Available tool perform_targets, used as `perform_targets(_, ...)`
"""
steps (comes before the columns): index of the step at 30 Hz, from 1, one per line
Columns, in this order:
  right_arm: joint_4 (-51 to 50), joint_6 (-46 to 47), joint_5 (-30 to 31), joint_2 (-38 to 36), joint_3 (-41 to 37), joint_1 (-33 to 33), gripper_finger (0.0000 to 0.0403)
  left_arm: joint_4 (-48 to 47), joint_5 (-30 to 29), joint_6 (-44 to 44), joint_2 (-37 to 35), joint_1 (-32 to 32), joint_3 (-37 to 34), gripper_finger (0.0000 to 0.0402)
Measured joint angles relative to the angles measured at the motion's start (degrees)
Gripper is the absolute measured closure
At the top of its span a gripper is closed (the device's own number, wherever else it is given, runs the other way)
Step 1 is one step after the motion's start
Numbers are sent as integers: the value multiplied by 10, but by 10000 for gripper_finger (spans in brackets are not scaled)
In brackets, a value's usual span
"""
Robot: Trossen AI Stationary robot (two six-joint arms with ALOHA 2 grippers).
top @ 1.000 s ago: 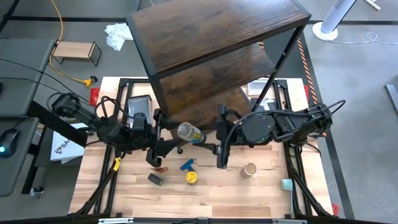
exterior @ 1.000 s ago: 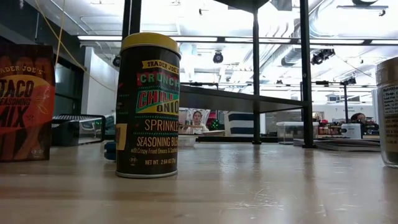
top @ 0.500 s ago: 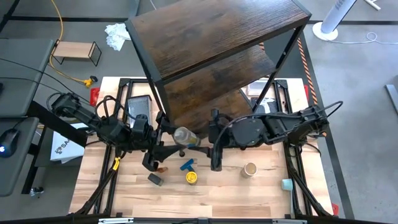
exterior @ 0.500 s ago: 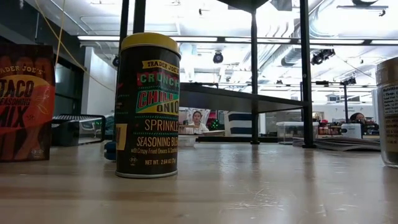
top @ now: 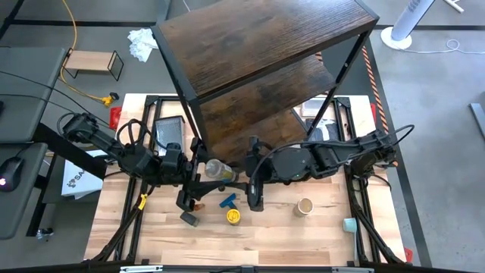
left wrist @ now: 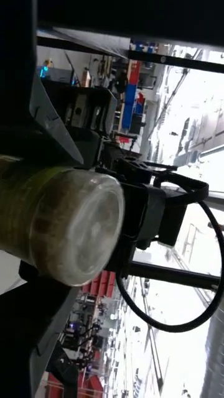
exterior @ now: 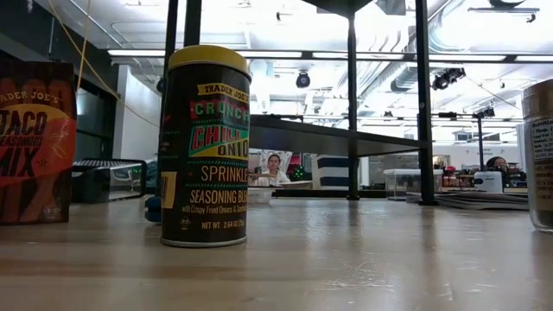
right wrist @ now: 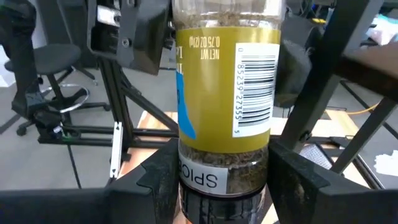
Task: Shelf spices
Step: Move the black seasoning bottle to the bottom side of the table
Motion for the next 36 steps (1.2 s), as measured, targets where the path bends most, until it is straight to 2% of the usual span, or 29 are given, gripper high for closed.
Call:
perform_targets(3, 1, 1, -3, 0, 0, 0, 218, -3, -3, 0, 0, 0, 0, 127)
perform_targets(6, 0, 2, -12, 0, 0, 0, 218, -4, -7, 0, 0, 0, 0, 153)
perform_targets(8, -4, 7, -12, 0, 0, 0, 208, -6, -13, 1, 0, 0, 0, 189)
perform_targets(12, -34, 17, 21, -2, 0, 9, 161, -20, -23, -4, -3, -2, -1, 291)
perform_targets(13, -48, 16, 24, -5, 0, 12, 151, -27, -23, -9, -5, -4, -1, 304)
perform_targets(18, -167, 42, 40, -29, 0, 29, 132, -121, -29, -72, -33, -20, -1, 305)
perform_targets(22, -266, 156, 54, -43, 0, 44, 130, -162, -75, -112, -52, -48, -1, 305)
perform_targets(24, -283, 205, 88, -43, -2, 58, 129, -126, -105, -95, -53, -61, -1, 305)
perform_targets(26, -251, 234, 153, -43, -20, 74, 129, -59, -126, -54, -48, -73, -2, 305)
perform_targets(29, -175, 249, 259, -43, -53, 94, 128, 107, -112, 9, -29, -74, -19, 305)
perform_targets(31, -107, 246, 306, -44, -79, 97, 128, 216, -90, 39, -11, -72, -33, 305)
perform_targets(34, 16, 224, 314, -44, -120, 93, 128, 340, -54, 50, 18, -65, -49, 305)
perform_targets(36, 137, 171, 290, -44, -150, 90, 128, 415, -29, 33, 42, -58, -59, 305)
